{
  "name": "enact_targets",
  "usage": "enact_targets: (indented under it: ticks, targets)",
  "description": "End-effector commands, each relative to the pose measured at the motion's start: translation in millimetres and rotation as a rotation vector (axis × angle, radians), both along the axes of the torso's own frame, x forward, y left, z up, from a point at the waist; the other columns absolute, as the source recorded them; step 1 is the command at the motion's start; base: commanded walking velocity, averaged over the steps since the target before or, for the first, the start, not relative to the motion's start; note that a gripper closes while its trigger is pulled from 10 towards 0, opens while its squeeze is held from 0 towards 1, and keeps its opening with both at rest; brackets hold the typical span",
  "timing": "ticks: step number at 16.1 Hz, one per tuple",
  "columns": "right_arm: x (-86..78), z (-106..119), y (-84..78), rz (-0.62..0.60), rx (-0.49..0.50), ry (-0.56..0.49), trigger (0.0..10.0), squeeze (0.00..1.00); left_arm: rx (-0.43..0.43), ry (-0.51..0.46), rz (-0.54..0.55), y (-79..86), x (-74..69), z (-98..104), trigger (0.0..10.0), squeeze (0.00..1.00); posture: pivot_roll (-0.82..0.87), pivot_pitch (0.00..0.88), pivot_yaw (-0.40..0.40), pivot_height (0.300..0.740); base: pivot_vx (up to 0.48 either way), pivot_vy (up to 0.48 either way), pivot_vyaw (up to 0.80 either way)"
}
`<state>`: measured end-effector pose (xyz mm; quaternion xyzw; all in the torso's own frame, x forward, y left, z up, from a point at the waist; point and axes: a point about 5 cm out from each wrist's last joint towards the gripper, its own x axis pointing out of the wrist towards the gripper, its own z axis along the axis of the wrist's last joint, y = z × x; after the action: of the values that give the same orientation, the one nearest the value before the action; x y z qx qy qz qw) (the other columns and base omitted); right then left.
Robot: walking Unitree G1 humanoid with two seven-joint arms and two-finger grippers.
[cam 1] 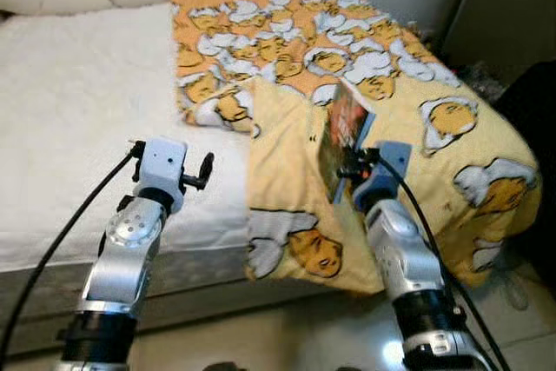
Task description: Clean up the room
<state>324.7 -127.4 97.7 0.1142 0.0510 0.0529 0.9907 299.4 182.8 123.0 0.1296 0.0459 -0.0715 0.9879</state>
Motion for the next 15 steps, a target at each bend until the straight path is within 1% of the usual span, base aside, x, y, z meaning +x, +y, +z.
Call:
enact_targets:
  ticks: [1, 4, 9, 15]
  targets:
    - [3.1, 9.9, -10.5, -0.035, 0.006, -0.045, 10.0, 0.00, 0.010, -0.011, -0.016, -4.3, 1.8, 2.9, 10.0, 0.00, -0.02, 0.000, 0.008, 0.740, 0.000, 0.439, 0.00]
    - [5.1, 11.4, -14.2, -0.040, 0.002, -0.048, 10.0, 0.00, 0.008, -0.015, -0.009, -3.4, 3.9, 4.7, 10.0, 0.00, -0.01, 0.000, 0.005, 0.740, 0.000, 0.439, 0.00]
    - [5.2, 12.0, -9.4, -0.028, -0.010, -0.054, 10.0, 0.00, 0.002, -0.018, 0.002, 0.3, 3.6, 5.2, 10.0, 0.00, -0.01, 0.000, 0.006, 0.740, 0.000, 0.437, 0.00]
    - [7.3, 13.9, -9.0, -0.026, -0.014, -0.058, 10.0, 0.00, -0.004, -0.021, 0.010, 1.3, 6.3, 6.6, 10.0, 0.00, -0.01, 0.000, 0.004, 0.740, 0.000, 0.439, 0.00]
